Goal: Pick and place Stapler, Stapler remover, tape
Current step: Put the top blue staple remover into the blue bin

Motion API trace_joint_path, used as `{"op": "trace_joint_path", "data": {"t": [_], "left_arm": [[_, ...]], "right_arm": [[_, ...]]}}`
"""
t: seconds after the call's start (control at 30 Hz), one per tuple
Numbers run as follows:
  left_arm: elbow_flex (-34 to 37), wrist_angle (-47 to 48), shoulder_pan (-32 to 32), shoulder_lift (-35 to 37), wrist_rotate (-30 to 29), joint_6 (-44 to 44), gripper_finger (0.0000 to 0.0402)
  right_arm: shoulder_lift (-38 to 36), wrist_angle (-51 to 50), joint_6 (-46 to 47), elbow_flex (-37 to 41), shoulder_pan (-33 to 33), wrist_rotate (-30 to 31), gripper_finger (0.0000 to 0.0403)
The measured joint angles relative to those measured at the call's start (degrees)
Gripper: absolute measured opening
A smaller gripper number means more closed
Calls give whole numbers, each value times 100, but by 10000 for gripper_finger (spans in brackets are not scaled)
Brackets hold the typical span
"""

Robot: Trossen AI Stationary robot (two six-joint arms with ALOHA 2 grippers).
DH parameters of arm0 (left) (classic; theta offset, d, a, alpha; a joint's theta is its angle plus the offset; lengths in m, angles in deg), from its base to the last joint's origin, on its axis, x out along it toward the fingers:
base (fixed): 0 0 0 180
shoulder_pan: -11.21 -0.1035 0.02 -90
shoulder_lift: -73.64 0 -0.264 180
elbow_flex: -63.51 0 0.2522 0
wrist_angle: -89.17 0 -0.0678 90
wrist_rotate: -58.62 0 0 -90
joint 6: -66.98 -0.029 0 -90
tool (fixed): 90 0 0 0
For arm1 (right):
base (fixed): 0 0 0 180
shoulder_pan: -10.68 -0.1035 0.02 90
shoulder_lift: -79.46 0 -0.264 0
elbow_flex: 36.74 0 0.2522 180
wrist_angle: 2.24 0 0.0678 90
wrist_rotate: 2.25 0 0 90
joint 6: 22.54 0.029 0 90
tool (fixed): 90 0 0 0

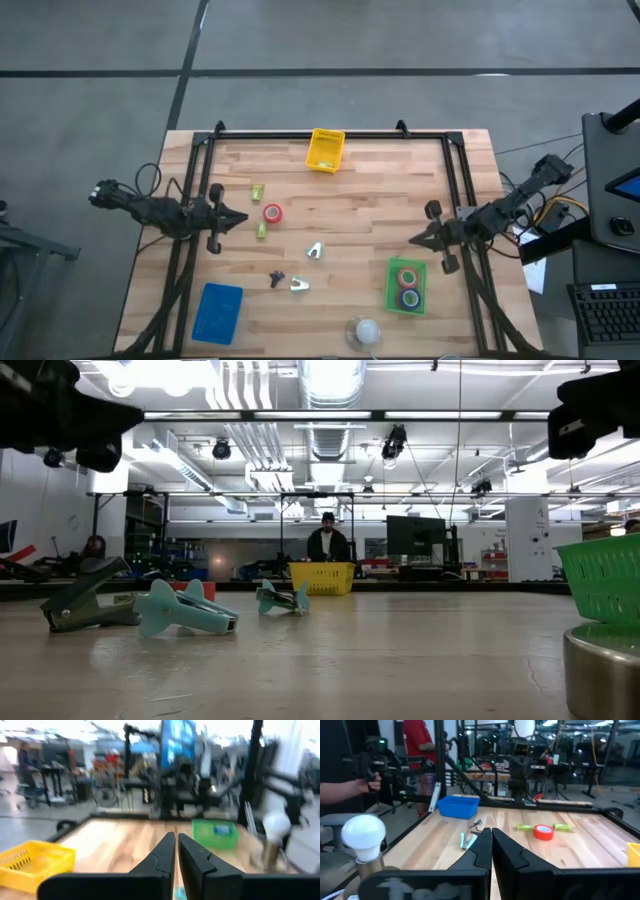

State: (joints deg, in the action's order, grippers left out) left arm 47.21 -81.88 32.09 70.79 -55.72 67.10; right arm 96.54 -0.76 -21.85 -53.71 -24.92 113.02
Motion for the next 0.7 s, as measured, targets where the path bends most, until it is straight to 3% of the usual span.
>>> {"op": "trace_joint_path", "data": {"t": [0.4, 0.7], "left_arm": [[0, -1860, -31, -110, -155, 1165, 26], [-26, -1919, -35, -975, -472, 2480, 38]], "right_arm": [[-305, -2, -415, 154, 3, 321, 8], [-299, -2, -277, 154, -1, 321, 8]]}}
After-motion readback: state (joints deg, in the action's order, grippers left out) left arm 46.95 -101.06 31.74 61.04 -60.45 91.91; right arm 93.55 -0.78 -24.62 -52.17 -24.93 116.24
